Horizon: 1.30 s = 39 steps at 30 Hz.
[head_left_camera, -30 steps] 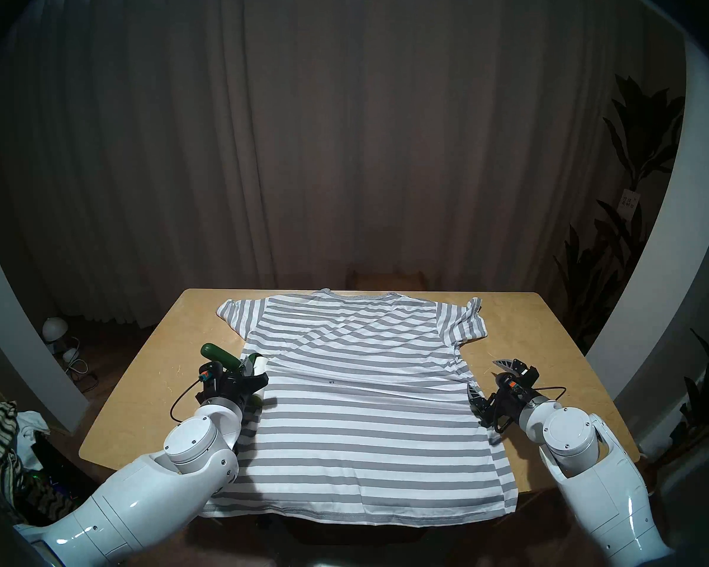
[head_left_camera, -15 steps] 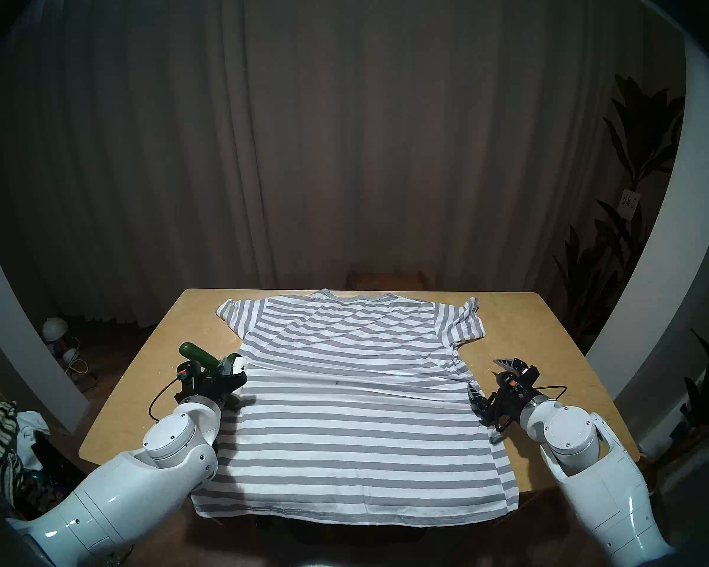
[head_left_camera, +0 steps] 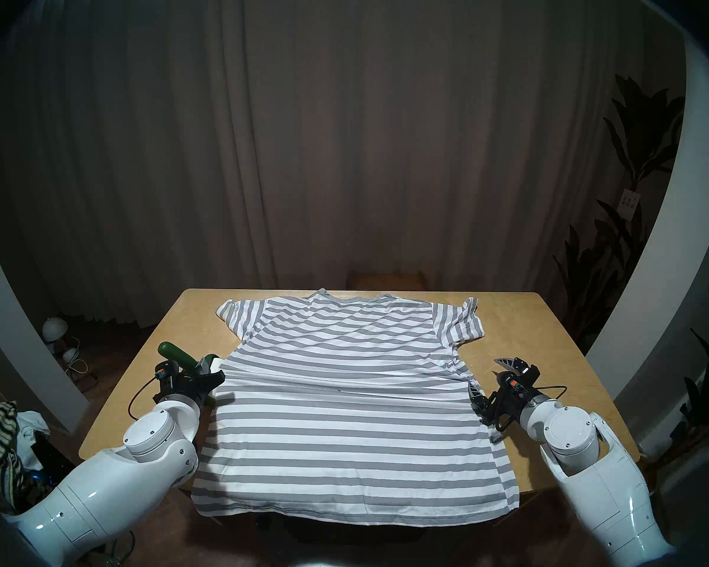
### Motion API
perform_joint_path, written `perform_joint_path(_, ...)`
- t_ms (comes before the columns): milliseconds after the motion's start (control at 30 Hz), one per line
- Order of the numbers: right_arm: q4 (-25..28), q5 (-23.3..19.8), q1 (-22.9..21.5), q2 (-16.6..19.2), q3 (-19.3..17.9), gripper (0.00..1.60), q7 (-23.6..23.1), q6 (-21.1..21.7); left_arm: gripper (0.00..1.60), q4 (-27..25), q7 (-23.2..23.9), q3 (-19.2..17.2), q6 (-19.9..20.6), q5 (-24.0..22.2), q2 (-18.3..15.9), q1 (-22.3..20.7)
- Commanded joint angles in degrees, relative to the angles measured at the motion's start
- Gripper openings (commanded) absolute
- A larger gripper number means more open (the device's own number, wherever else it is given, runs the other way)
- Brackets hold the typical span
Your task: Use the fur roller to clean a top
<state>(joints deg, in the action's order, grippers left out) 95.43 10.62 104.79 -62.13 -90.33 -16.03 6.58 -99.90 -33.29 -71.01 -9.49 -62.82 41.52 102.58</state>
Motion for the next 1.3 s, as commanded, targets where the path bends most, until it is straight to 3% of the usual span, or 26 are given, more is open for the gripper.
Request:
perform_joint_path(0,-5.4,1.2,3.3,0.2,0.6,1.6,0.3,2.3,0.0,2.1,-1.2,-1.0,0.8,-1.1,-1.9,3.0)
perform_joint_path(600,-6.1,1.0,2.9,0.3,1.5,1.6,1.9,2.4,0.0,4.0,-1.1,-4.8,0.6,-2.8,-4.3,2.9)
perform_joint_path(833,-6.0,0.5,2.9,0.4,1.6,1.6,2.0,2.1,0.0,-3.2,-1.1,-7.1,-0.7,-4.2,-4.4,2.7)
perform_joint_path(1033,-4.8,-0.2,3.0,0.4,1.6,1.6,1.8,1.3,0.0,-8.4,3.6,-3.2,-0.6,-5.3,0.6,-3.7)
perform_joint_path(1267,-4.6,-0.5,2.8,0.5,1.7,1.6,1.8,0.9,0.0,-13.4,6.0,0.7,0.9,-8.4,4.2,-6.5)
